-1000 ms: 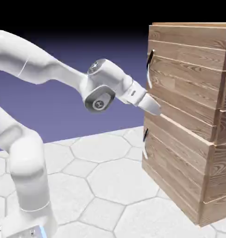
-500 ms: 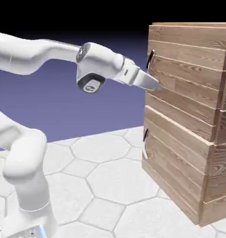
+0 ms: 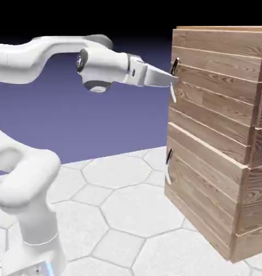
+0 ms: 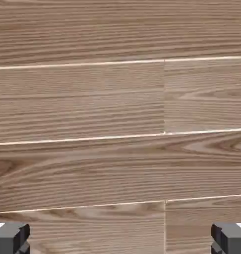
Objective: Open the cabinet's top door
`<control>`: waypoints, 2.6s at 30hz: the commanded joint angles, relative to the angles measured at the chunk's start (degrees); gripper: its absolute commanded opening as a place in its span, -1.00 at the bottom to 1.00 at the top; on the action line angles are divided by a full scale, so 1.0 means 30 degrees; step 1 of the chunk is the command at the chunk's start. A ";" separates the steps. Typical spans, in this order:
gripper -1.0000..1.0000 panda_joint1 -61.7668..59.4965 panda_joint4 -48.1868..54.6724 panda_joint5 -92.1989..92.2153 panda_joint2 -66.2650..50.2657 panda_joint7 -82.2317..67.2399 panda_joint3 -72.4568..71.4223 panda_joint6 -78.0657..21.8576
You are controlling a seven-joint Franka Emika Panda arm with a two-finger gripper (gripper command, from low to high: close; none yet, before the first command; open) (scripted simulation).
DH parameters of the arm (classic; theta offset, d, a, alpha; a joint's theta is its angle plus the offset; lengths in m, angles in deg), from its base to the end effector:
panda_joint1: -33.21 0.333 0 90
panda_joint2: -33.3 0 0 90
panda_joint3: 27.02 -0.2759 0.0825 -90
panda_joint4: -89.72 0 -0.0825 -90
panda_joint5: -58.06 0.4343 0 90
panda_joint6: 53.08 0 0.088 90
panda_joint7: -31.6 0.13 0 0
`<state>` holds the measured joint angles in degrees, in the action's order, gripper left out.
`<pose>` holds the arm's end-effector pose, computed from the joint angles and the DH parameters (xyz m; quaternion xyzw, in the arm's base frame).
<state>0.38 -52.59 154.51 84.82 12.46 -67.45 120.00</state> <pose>0.4511 0.0244 0.5799 -0.6941 0.3263 -0.5937 0.2437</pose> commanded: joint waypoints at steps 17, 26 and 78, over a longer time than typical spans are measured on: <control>0.00 -0.4909 0.2737 1.4124 0.2762 -0.9021 -0.5921 -0.0137; 0.00 -0.8678 0.5125 1.7498 0.2776 -1.0938 -0.8486 -0.0842; -1.00 0.5015 -0.6764 -1.1619 0.7358 -0.9028 2.3463 -2.4361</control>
<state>15.42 -72.88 119.64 106.90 -14.62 2.95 46.85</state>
